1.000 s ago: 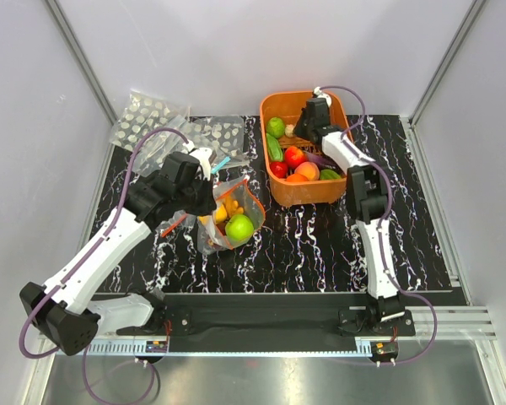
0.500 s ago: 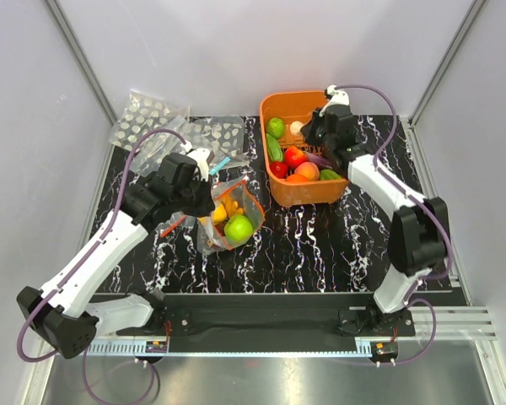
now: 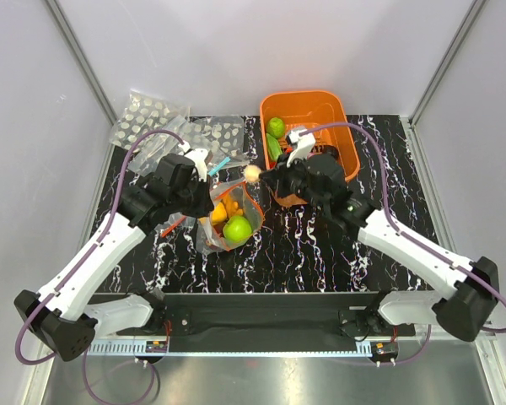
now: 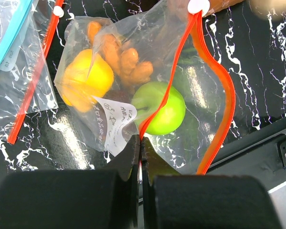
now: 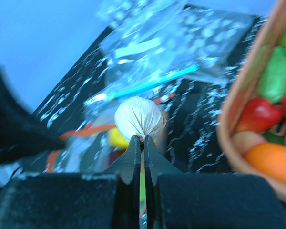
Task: Place the food in the zip-top bag and seal the zipper
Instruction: Place the fake food in the zipper food storage bag.
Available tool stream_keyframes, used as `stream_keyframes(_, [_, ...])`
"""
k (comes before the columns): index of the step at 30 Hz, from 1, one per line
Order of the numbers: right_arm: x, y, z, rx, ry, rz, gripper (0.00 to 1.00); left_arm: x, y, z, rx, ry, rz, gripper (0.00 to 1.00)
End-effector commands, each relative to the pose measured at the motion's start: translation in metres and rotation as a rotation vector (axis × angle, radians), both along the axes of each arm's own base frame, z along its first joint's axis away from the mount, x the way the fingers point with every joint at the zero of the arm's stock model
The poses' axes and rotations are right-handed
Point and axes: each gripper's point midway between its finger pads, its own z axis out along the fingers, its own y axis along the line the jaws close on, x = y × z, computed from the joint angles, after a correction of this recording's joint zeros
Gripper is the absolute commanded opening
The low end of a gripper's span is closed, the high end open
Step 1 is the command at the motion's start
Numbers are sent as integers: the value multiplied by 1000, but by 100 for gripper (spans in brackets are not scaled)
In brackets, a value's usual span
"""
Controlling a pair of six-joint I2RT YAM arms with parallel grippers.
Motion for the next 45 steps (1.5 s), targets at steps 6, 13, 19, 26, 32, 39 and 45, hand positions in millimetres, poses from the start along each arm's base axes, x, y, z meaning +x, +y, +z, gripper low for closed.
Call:
stream_keyframes(6, [-68, 41, -26, -43, 50, 234, 0, 0, 0, 9, -45, -46, 5, 0])
stream_keyframes(13, [-72, 68, -59, -119, 111, 282, 0, -4, -1, 13, -66, -51, -2, 0])
stream_keyframes(19, [-72, 74, -60, -117, 139, 283, 66, -4, 5, 15, -45, -61, 17, 0])
stream_keyframes(26, [-75, 40, -60, -164, 214, 155, 60, -4, 8, 12, -33, -63, 29, 0])
stream_keyframes(32, [-86, 7, -60, -196, 272, 66, 57, -2, 12, 11, -22, -72, 46, 0])
stream_keyframes(39, [-88, 10, -73, -192, 334, 54, 57, -2, 11, 11, -22, -70, 44, 0])
stream_keyframes(45, [-78, 28, -85, -181, 346, 61, 56, -2, 12, 12, -21, -69, 43, 0])
